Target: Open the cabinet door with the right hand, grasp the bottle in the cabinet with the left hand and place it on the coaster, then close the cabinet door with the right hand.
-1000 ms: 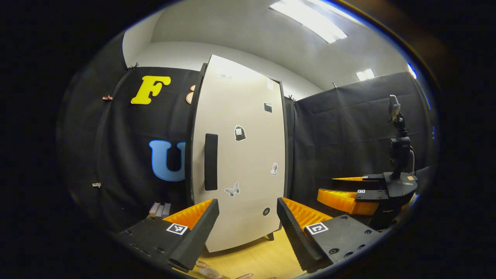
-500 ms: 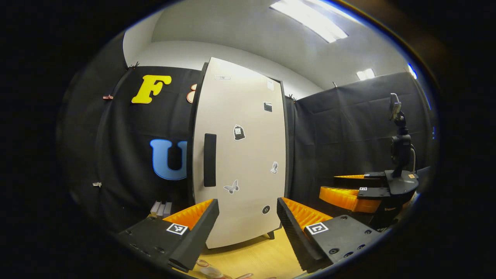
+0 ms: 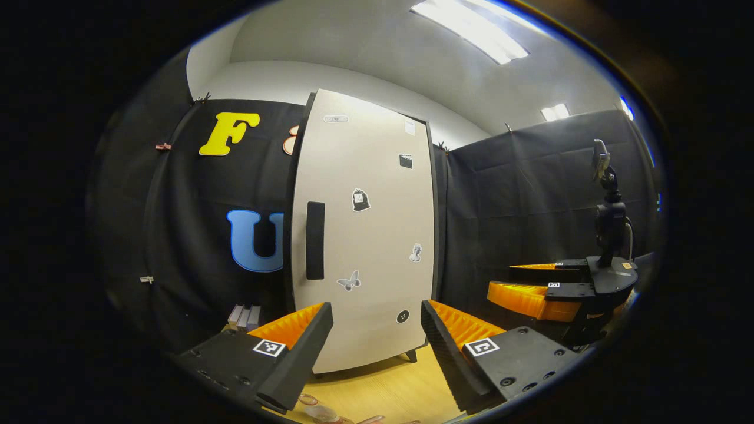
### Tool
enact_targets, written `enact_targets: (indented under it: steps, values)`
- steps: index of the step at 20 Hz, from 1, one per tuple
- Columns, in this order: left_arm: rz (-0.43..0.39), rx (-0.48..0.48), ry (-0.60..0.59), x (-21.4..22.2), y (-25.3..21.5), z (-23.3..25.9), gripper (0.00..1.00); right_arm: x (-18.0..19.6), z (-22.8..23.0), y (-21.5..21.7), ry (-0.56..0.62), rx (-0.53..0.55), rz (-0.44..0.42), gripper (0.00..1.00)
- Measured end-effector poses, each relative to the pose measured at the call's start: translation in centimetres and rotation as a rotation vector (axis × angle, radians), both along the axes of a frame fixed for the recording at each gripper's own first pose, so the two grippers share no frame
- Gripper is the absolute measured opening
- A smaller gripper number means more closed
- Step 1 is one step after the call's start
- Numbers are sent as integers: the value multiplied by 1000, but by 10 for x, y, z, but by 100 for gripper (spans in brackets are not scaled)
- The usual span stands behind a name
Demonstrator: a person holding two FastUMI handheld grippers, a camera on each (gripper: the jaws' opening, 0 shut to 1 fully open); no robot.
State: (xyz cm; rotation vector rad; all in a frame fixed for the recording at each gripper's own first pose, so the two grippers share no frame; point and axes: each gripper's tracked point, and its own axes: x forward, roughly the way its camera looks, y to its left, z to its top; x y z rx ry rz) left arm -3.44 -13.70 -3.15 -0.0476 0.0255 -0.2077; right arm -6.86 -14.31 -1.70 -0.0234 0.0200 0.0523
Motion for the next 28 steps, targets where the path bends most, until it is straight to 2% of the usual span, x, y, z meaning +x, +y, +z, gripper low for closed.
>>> enact_targets:
  steps: [21, 28]
  values:
    - [-9, 25, 4, 0, -3, -2, 95, 0, 3, 4, 1, -8, 11, 98]
    - [-21, 70, -23, -3, -9, 0, 95, 0, 3, 4, 1, -11, 11, 98]
